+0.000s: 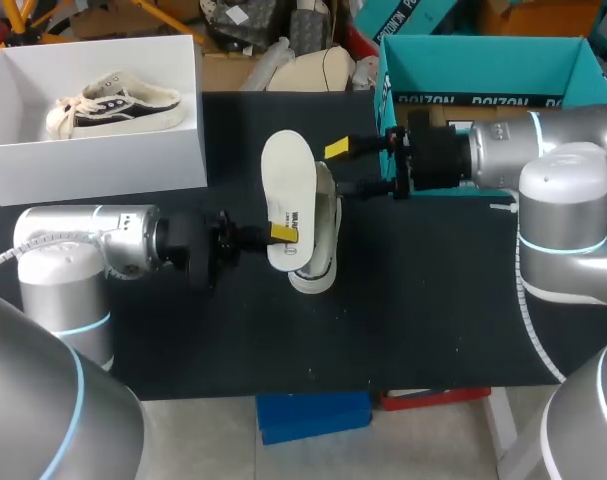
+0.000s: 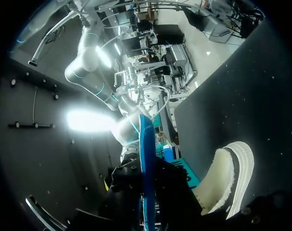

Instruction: Take the shoe out of the shoebox, open the shoe tongue, remove and reinsert the insole, then place the shoe into the shoebox

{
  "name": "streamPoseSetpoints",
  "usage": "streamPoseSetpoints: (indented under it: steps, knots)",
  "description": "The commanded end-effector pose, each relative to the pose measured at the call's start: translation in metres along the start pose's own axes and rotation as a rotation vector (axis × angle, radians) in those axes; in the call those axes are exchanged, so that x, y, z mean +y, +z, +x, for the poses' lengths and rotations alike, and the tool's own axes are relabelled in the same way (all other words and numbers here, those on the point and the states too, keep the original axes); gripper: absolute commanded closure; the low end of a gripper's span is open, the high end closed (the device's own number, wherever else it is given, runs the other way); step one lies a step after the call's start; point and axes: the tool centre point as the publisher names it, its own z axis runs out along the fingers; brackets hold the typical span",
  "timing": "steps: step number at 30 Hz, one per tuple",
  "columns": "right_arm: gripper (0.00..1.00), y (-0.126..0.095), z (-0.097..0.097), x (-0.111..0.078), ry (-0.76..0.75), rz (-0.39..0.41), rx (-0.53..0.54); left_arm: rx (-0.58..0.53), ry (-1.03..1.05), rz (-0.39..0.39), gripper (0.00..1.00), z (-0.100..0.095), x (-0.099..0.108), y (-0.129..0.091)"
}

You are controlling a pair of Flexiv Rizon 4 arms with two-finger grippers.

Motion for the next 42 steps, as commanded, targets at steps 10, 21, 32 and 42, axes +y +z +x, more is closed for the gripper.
streamPoseSetpoints:
  steps: [10, 21, 32, 42]
  knots:
    - [0.52, 0.049, -0.011, -0.002, 0.004, 0.084, 0.006, 0.002, 0.003, -0.003, 1.00, 0.000, -0.001, 0.000]
    - [0.55, 0.064, -0.015, -0.003, 0.010, 0.080, 0.025, 0.002, 0.003, -0.003, 1.00, 0.000, -0.001, 0.000]
    - [0.67, 0.064, -0.019, 0.005, 0.009, 0.074, 0.019, 0.002, 0.003, -0.003, 1.00, 0.000, -0.001, 0.000]
    - [0.90, 0.065, -0.023, 0.008, 0.013, 0.062, 0.013, 0.002, 0.003, -0.003, 1.00, 0.000, -0.001, 0.000]
